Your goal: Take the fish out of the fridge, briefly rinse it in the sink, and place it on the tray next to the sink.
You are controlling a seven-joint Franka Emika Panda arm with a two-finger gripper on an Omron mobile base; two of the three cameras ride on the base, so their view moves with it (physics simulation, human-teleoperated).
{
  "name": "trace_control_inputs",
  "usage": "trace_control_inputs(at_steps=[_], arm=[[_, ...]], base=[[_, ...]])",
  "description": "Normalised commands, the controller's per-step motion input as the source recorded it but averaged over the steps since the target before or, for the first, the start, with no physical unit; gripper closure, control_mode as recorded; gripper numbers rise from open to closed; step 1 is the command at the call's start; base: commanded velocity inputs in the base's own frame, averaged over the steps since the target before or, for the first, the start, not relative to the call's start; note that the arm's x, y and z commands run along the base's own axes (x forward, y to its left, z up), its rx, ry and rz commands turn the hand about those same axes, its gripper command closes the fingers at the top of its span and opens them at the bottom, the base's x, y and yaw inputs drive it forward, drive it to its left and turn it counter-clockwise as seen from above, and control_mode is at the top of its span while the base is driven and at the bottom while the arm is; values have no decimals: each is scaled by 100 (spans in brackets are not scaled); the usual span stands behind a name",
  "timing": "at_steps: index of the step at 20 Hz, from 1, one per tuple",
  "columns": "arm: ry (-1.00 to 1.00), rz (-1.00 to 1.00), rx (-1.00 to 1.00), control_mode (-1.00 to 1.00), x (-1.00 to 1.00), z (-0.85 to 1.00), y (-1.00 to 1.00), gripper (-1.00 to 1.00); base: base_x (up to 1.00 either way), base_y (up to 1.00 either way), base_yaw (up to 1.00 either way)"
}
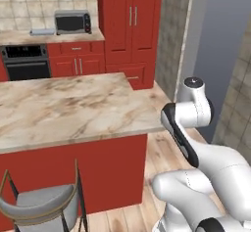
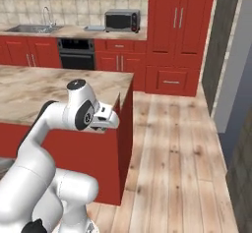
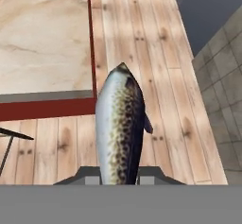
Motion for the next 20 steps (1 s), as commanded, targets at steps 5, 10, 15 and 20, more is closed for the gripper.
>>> trace_control_inputs(at_steps=[5,10,15,20], arm=[[0,0,0,100,0,0,0,100],[0,0,0,100,0,0,0,100],[0,0,0,100,0,0,0,100],[0,0,0,100,0,0,0,100]], base=[[100,-100,0],[98,-100,-2],[92,-100,-14],[100,-66,8]])
